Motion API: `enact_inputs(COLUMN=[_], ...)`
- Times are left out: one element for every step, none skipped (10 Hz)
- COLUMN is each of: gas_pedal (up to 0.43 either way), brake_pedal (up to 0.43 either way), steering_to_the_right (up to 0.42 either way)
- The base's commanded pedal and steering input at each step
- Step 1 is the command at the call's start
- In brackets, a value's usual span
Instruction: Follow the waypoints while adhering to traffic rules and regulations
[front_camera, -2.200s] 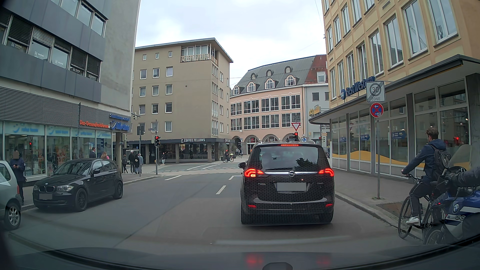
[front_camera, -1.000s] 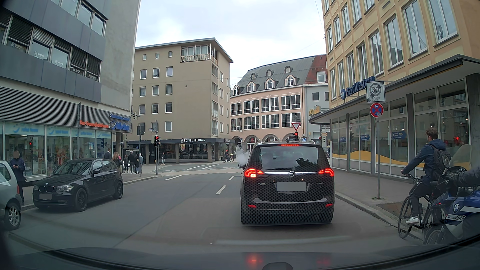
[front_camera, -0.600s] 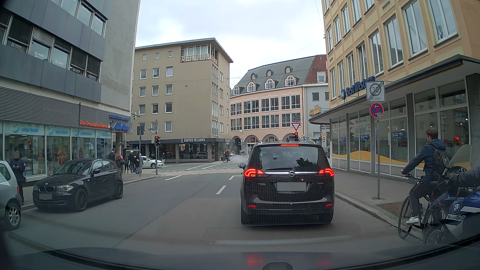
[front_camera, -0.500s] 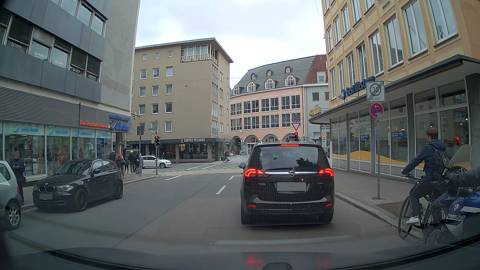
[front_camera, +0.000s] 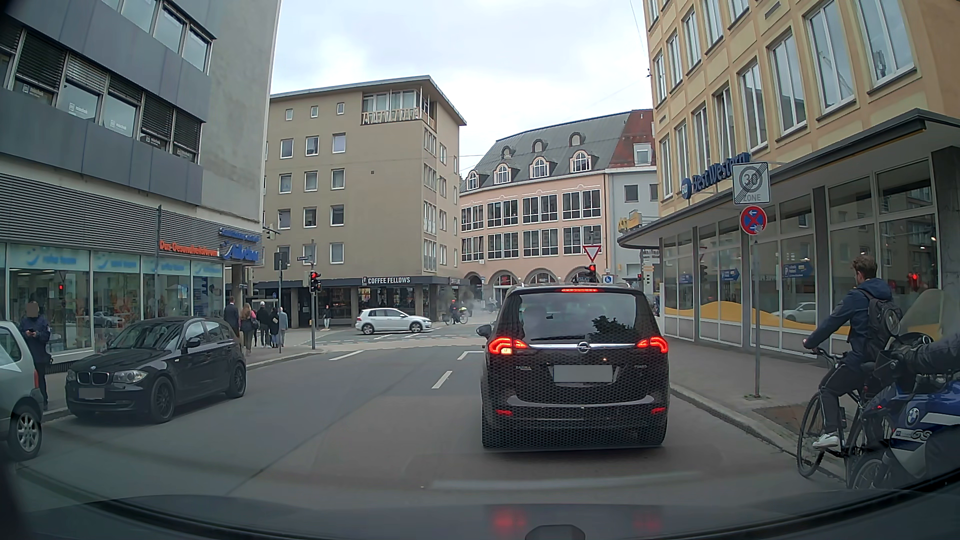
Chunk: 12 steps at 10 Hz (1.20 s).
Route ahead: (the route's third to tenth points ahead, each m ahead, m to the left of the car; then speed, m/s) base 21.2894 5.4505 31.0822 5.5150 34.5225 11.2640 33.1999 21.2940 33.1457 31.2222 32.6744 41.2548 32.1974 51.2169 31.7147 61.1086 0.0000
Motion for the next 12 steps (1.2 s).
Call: enact_inputs(gas_pedal=[0.000, 0.000, 0.000, 0.000, 0.000, 0.000, 0.000, 0.000, 0.000, 0.000, 0.000, 0.000], brake_pedal=[0.238, 0.238, 0.238, 0.232, 0.238, 0.238, 0.232, 0.238, 0.232, 0.238, 0.232, 0.232], steering_to_the_right=[-0.108, -0.108, -0.108, -0.108, -0.107, -0.108, -0.108, -0.108, -0.108, -0.108, -0.108, -0.107])
